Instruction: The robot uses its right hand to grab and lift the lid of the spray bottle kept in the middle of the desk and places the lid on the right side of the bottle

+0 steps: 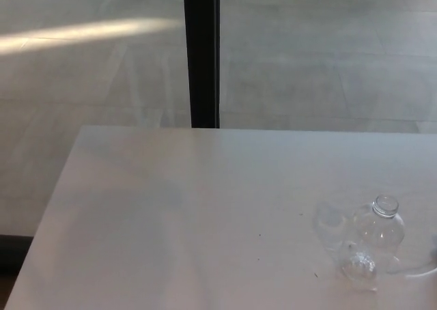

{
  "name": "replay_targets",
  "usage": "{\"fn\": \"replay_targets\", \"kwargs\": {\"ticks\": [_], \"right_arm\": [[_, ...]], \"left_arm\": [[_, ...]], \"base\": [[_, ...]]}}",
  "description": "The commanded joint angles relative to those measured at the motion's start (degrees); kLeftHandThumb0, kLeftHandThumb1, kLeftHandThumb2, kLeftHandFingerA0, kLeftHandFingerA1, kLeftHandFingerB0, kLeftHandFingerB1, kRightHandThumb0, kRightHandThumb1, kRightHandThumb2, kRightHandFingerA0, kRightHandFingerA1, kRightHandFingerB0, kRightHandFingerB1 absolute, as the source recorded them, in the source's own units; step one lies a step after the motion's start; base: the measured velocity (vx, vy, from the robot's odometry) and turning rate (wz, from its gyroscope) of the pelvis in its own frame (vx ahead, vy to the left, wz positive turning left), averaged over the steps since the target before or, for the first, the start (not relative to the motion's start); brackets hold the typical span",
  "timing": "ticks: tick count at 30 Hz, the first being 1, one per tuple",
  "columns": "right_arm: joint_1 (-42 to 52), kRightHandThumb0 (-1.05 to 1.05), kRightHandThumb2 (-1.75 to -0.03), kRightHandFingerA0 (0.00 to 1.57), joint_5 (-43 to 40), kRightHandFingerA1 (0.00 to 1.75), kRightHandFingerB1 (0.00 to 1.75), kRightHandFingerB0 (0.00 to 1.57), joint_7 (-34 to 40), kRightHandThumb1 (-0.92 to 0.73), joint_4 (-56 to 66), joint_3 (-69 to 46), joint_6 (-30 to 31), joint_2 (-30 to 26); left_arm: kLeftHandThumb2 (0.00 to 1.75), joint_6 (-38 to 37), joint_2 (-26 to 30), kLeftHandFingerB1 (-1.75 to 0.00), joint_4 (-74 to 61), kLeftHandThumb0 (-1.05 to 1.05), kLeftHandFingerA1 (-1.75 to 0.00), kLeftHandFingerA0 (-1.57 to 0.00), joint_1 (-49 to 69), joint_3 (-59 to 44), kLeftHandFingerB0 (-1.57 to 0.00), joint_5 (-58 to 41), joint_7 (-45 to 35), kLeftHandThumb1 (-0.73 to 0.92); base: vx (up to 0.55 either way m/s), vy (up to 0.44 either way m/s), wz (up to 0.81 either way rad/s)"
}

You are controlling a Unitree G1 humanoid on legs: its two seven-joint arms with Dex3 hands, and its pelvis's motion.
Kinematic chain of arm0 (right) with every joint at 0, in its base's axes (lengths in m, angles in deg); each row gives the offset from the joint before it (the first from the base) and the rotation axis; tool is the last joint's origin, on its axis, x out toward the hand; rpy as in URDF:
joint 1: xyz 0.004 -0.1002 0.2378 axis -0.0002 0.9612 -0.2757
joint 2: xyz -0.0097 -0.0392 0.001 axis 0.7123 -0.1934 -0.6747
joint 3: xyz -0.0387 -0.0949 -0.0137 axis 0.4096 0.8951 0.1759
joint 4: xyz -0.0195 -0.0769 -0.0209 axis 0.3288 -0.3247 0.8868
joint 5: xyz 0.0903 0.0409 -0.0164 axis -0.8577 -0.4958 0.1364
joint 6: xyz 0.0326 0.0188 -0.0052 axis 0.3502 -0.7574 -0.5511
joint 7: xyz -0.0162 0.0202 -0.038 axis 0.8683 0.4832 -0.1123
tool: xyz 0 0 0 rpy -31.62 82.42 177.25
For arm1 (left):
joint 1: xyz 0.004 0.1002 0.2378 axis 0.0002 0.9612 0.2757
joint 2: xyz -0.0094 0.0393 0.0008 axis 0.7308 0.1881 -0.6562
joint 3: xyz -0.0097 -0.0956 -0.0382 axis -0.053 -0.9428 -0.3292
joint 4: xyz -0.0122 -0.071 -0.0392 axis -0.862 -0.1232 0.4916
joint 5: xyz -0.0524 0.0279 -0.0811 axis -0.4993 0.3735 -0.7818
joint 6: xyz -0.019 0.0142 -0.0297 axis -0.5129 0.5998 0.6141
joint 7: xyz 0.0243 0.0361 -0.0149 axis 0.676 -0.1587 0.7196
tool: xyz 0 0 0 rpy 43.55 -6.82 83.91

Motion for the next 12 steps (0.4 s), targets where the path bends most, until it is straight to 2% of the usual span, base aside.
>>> {"fn": "replay_targets", "kwargs": {"ticks": [1,2,3,4,5,6,7,8,10,11,12], "right_arm": [[-0.62,-0.55,-1.0,0.13,-7.36,0.7,0.63,0.01,9.85,-0.31,-6.64,-1.37,-0.81,6.22],[-0.64,-0.55,-1.0,0.13,-7.57,0.7,0.63,0.01,10.05,-0.31,-6.93,-1.2,-1.02,6.11],[-0.38,-0.97,-0.59,0.15,-8.28,1.08,1.03,0.0,9.7,-0.73,-6.89,-1.31,-1.62,6.51],[-0.61,-0.87,-1.0,0.21,-9.9,0.83,0.74,0.05,8.33,-0.51,-7.74,-1.59,-2.01,7.4],[-0.35,-0.87,-1.0,0.21,-10.37,0.83,0.74,0.05,8.28,-0.51,-8.06,-1.51,-2.3,7.49],[-0.45,-0.9,-0.56,0.04,-11.48,1.07,1.04,0.0,7.68,-0.65,-9.01,-1.4,-3.33,8.0],[-0.48,-0.9,-0.56,0.04,-12.03,1.07,1.04,0.0,7.44,-0.65,-9.45,-1.29,-3.8,8.2],[0.28,-0.93,-0.98,0.19,-12.02,0.85,0.79,0.1,7.74,-0.53,-8.42,-0.54,-4.46,9.26],[0.89,-0.93,-0.97,0.17,-12.57,0.83,0.8,0.13,7.83,-0.53,-7.28,0.0,-4.6,9.8],[1.12,-0.85,-0.52,0.06,-14.11,1.11,1.06,0.0,7.18,-0.67,-6.73,-0.23,-5.06,10.46],[1.12,-0.85,-0.52,0.06,-14.11,1.11,1.06,0.0,7.18,-0.67,-6.73,-0.23,-5.06,10.46]], "left_arm": [[0.66,1.02,1.5,-0.39,1.09,-0.83,-0.52,-0.55,1.02,0.94,-0.35,1.12,3.91,0.88],[0.66,1.02,1.51,-0.39,1.1,-0.83,-0.52,-0.55,1.01,1.01,-0.35,1.06,3.96,0.88],[1.08,1.47,1.35,-0.5,1.57,-0.79,-0.62,-0.47,0.64,0.97,-0.27,0.91,4.26,0.68],[1.07,1.3,1.37,-0.51,1.85,-0.79,-0.61,-0.45,0.89,1.02,-0.27,0.95,4.58,0.68],[1.07,1.26,1.47,-0.51,1.89,-0.79,-0.61,-0.45,1.01,1.15,-0.27,0.94,4.61,0.68],[1.07,1.17,1.59,-0.5,1.93,-0.83,-0.6,-0.44,1.19,1.45,-0.27,1.06,4.51,0.7],[1.07,1.13,1.65,-0.5,1.95,-0.83,-0.6,-0.44,1.26,1.59,-0.27,1.1,4.46,0.7],[0.67,1.14,1.74,-0.38,1.83,-0.83,-0.5,-0.53,1.26,1.9,-0.34,1.24,4.64,0.88],[0.67,1.21,1.75,-0.38,1.71,-0.82,-0.5,-0.53,1.24,2.1,-0.33,1.12,4.67,0.88],[0.67,1.22,1.77,-0.38,1.57,-0.82,-0.5,-0.53,1.24,2.36,-0.33,1.13,4.66,0.88],[0.67,1.22,1.77,-0.38,1.57,-0.82,-0.5,-0.53,1.24,2.36,-0.33,1.13,4.66,0.88]], "base": [[0.0,0.0,0.0],[0.0,0.0,0.0],[0.0,0.0,0.0],[0.0,0.0,0.0],[0.0,0.0,0.0],[0.0,0.0,0.0],[0.0,0.0,0.0],[0.0,0.0,0.0],[0.0,0.0,0.0],[0.0,0.0,0.0],[0.0,0.0,0.0]]}}
